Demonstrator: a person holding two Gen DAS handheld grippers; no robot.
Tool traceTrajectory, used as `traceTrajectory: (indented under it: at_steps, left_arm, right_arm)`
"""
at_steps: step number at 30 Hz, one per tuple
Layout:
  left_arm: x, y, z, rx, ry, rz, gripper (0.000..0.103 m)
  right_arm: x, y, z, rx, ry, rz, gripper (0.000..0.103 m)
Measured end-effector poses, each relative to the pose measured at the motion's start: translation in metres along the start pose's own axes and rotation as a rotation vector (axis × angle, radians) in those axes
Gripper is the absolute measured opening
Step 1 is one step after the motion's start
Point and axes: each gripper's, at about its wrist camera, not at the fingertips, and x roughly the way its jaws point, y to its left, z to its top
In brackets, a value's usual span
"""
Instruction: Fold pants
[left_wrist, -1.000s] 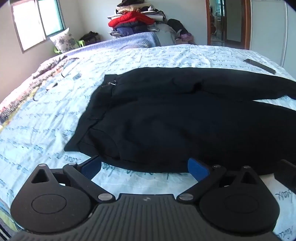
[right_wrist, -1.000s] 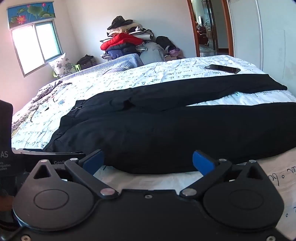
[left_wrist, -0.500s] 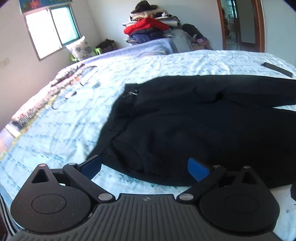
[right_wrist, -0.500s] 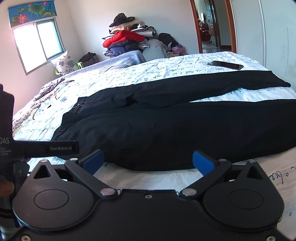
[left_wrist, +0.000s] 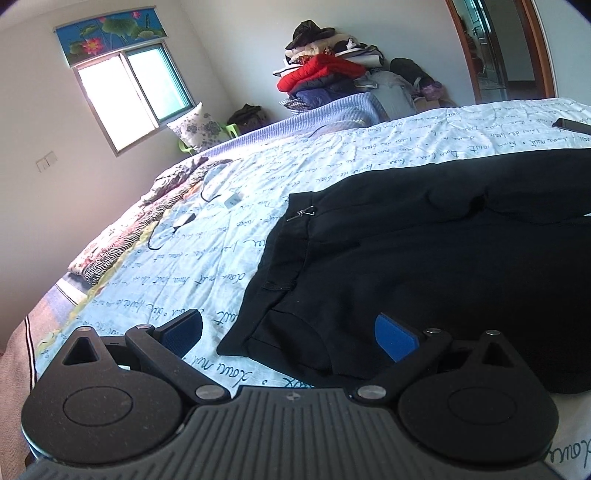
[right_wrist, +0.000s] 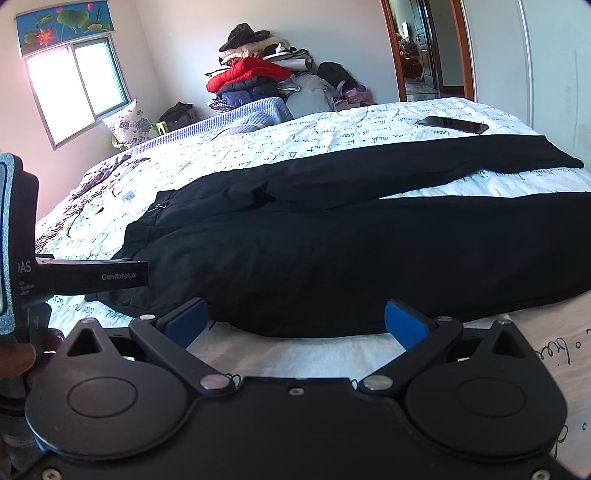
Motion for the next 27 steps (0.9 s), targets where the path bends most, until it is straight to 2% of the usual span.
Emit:
traceTrajectory:
  at_steps: [5,16,20,22,25,27]
  left_arm:
    - [0.004,0.001,0.002,0.002,-0.004,0.017,0.102]
    - [0.004,-0.006,0.001,0.011,0.001,-0.018,0.102]
    - [0.005,-0.004,0.002,0.009,0.008,-0.079,0.102]
    - [0.008,-0.002,0.002,0.017,0.004,-0.136,0.102]
    - [0.020,0.003,0.007,0.039,0.005,-0.228,0.102]
    - [0.029,0.009,0.013,0.056,-0.026,-0.241,0.102]
  right_arm:
    - [0.001,-0.001,-0.001,0.004,0.003,0.004,0.103]
    - [0.000,-0.002,-0.001,0.011,0.002,0.001,0.103]
    - [0.001,-0.001,0.003,-0.013,-0.008,0.007,0.103]
    - [0.001,0.001,0.007,-0.050,-0.031,0.034,0.103]
    - [0.003,0.005,0.017,-0.144,-0.110,0.115,0.103]
    - [0.007,0.010,0.028,-0.218,-0.156,0.142,0.103]
